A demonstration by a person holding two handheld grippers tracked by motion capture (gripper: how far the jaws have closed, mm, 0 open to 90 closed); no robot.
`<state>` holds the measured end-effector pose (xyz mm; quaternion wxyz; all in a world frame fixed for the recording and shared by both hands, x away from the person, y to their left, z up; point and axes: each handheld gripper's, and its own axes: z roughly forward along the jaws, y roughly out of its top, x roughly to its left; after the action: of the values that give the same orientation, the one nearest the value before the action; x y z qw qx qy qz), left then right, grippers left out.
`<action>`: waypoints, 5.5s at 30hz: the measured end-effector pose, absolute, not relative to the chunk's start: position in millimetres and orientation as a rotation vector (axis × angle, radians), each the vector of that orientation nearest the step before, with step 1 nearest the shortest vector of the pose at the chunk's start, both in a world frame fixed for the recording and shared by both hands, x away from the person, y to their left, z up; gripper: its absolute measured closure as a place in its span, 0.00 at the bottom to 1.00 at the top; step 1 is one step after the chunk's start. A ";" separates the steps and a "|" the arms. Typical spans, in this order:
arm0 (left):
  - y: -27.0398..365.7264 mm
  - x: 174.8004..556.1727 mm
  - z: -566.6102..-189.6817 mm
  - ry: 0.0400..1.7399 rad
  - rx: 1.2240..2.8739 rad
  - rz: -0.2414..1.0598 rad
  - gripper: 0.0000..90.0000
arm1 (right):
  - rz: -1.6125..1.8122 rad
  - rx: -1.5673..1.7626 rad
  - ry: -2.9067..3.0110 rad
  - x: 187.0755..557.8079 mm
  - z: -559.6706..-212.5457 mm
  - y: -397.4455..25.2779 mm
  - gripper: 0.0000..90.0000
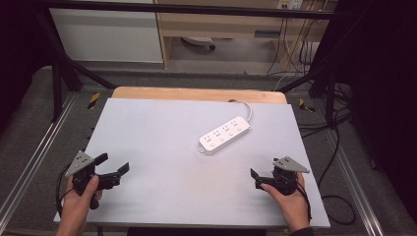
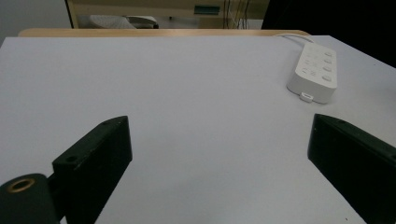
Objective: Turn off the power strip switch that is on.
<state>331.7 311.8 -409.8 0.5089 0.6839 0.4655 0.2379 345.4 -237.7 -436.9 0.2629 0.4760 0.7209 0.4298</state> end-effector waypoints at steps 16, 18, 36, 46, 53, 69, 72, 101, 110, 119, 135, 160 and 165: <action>310.0 332.3 -411.0 1.120 1.661 0.573 0.07 | 1.200 1.291 1.928 350.5 -420.3 -230.7 0.06; 310.1 332.3 -411.2 1.121 1.662 0.573 0.07 | 1.206 1.284 1.922 351.4 -417.8 -230.6 0.07; 309.5 332.8 -412.2 1.118 1.669 0.572 0.07 | 1.227 1.301 1.919 362.2 -400.8 -231.6 0.06; 310.0 332.6 -412.4 1.123 1.669 0.572 0.07 | 1.227 1.291 1.891 370.2 -392.9 -228.9 0.07; 310.1 332.5 -412.5 1.124 1.674 0.574 0.07 | 1.253 1.279 1.874 373.7 -388.1 -227.5 0.08; 309.5 332.4 -413.0 1.125 1.674 0.573 0.07 | 1.309 1.264 1.858 388.1 -374.5 -222.6 0.07; 309.4 332.5 -413.2 1.126 1.676 0.573 0.07 | 1.324 1.264 1.851 391.5 -371.4 -221.0 0.07; 308.7 333.0 -414.9 1.134 1.682 0.567 0.07 | 1.302 1.239 1.839 449.5 -362.9 -203.8 0.14; 308.1 333.3 -415.2 1.134 1.682 0.562 0.07 | 1.287 1.289 1.832 469.0 -373.8 -200.2 0.38; 307.4 333.7 -416.0 1.132 1.685 0.555 0.08 | 1.295 1.275 1.834 481.5 -379.2 -195.4 0.63; 307.6 334.0 -416.2 1.135 1.690 0.554 0.08 | 1.294 1.317 1.830 495.6 -393.1 -198.8 0.91; 306.3 334.7 -417.6 1.128 1.700 0.565 0.08 | 1.255 1.319 1.889 504.2 -409.8 -191.8 1.00; 306.0 334.8 -417.7 1.127 1.701 0.563 0.08 | 1.249 1.331 1.898 505.1 -413.5 -191.1 1.00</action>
<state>334.8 306.0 -417.7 0.4902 0.7004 0.4640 0.2319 505.1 -191.1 -413.5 0.2514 0.4893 0.6977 0.4589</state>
